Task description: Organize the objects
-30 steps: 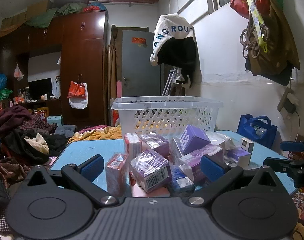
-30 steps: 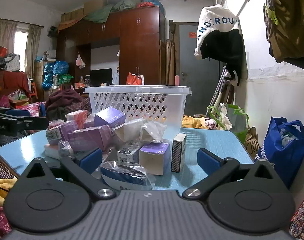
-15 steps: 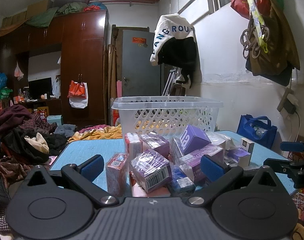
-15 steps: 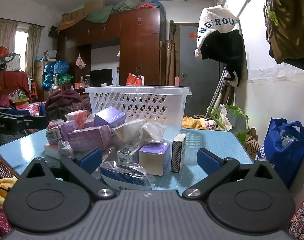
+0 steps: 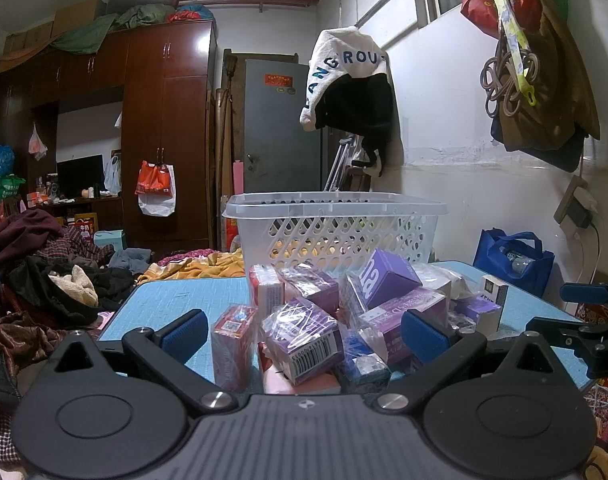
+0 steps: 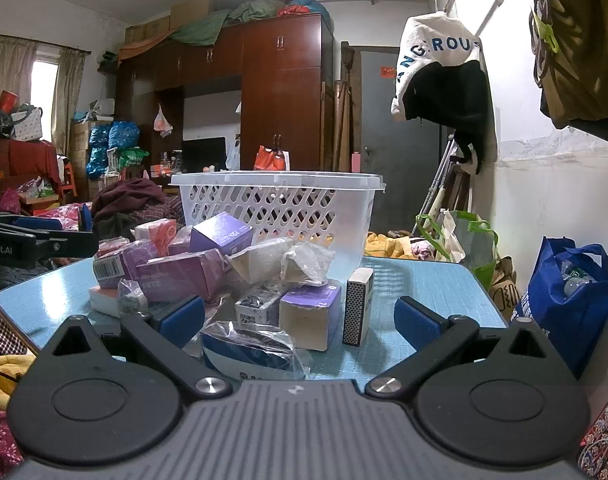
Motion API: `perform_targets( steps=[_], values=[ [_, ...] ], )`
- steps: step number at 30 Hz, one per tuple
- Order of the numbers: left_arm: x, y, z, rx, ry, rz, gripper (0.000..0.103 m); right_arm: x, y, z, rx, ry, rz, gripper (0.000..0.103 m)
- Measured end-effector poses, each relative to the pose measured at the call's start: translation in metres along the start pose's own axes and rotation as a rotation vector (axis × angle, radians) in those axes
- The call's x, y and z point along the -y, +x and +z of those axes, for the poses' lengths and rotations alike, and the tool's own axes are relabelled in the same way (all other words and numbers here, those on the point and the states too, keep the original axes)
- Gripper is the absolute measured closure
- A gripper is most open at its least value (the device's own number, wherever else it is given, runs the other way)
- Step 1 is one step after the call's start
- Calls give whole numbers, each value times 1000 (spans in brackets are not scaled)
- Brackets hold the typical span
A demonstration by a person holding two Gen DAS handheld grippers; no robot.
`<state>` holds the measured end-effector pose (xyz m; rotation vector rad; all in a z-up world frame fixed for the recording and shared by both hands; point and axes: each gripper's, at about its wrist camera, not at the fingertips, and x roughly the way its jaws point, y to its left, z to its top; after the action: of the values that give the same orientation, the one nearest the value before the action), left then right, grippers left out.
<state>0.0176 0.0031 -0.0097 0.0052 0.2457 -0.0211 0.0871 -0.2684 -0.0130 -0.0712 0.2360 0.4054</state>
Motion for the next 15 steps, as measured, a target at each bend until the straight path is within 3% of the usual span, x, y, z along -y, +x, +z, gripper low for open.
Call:
perform_targets(
  steps=[15],
  values=[
    [-1,0,-1,-1,-4,-4,0,-2,0,-2,0,-9,5,0]
  ],
)
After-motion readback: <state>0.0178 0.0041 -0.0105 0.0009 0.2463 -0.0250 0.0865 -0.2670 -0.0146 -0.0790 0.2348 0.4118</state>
